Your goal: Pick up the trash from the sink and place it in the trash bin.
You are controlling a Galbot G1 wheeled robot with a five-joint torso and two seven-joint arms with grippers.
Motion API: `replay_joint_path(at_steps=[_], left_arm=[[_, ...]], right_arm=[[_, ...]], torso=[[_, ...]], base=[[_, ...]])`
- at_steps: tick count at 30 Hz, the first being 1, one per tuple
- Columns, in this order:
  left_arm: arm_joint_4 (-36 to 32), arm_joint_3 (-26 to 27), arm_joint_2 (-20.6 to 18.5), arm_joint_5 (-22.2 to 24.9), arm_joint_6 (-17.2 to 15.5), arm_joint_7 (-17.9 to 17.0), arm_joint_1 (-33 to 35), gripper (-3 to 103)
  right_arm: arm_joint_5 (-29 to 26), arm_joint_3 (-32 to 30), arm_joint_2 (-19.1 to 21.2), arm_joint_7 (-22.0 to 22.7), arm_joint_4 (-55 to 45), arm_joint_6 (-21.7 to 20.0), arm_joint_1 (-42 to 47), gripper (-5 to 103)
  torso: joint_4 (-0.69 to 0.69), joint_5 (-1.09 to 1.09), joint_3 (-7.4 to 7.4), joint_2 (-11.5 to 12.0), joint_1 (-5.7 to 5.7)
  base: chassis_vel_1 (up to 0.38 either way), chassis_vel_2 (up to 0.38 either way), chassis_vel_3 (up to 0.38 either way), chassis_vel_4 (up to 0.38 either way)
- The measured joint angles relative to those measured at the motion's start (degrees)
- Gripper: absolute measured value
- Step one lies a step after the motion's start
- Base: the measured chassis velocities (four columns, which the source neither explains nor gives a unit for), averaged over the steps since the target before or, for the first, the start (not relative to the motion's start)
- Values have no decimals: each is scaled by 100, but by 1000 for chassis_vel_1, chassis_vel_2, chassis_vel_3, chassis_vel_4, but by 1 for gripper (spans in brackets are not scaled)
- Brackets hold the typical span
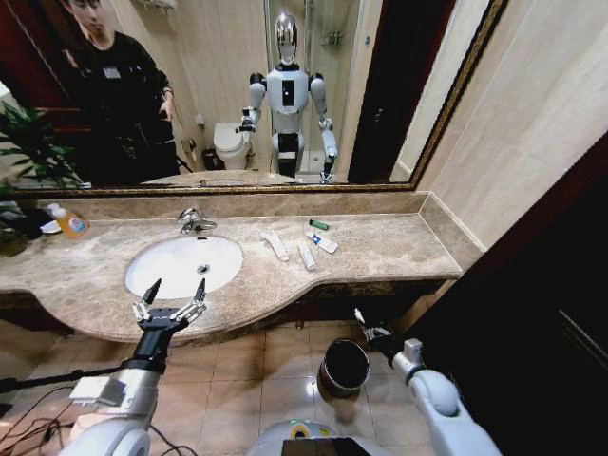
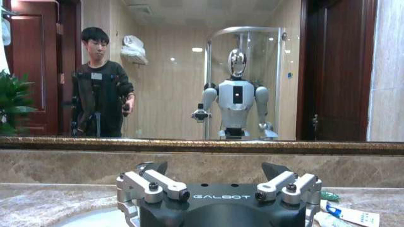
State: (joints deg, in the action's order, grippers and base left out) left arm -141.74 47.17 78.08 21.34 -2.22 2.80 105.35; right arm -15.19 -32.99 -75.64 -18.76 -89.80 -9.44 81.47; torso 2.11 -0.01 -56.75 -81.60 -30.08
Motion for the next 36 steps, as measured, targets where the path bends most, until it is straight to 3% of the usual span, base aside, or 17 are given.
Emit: replay_joint_path(at_steps=[5,14,16,19,23,25,26,28,29,32,35,36], left_arm=[[0,0,0,0,0,0,0,100],[0,0,0,0,0,0,0,100],[0,0,0,0,0,0,0,100],[0,0,0,0,0,0,0,100],[0,0,0,0,0,0,0,100],[0,0,0,0,0,0,0,100],[0,0,0,0,0,0,0,100],[0,0,0,0,0,0,0,100],[0,0,0,0,0,0,0,100],[0,0,0,0,0,0,0,100],[0,0,0,0,0,0,0,100],[0,0,0,0,0,0,0,100]], right_arm=[[486,12,-268,-32,866,296,-249,0],[728,-12,-534,55,1637,469,-519,-1],[813,-22,-604,86,1719,523,-564,9],[840,-20,-650,134,1746,542,-583,15],[906,-9,-691,163,1751,583,-589,37],[918,-9,-691,163,1754,602,-587,37],[923,-9,-691,164,1757,624,-577,48],[923,-8,-686,165,1760,646,-565,48],[923,-8,-672,165,1761,662,-554,59],[923,-7,-646,166,1761,688,-536,65],[913,-3,-595,166,1730,709,-502,81],[909,-2,-585,166,1709,710,-489,81]], torso=[[0,0,0,0,0],[0,1,0,0,0],[0,1,0,0,0],[0,1,0,0,0],[0,1,0,0,0],[0,1,0,0,0],[0,1,0,0,0],[0,1,0,0,0],[0,1,0,0,0],[0,1,0,0,0],[0,1,0,0,0],[0,1,0,0,0]], base=[[0,0,0,0],[0,0,0,0],[0,0,0,0],[0,0,0,0],[0,0,0,0],[0,0,0,0],[0,0,0,0],[0,0,0,0],[0,0,0,0],[0,0,0,0],[0,0,0,0],[0,0,0,0]])
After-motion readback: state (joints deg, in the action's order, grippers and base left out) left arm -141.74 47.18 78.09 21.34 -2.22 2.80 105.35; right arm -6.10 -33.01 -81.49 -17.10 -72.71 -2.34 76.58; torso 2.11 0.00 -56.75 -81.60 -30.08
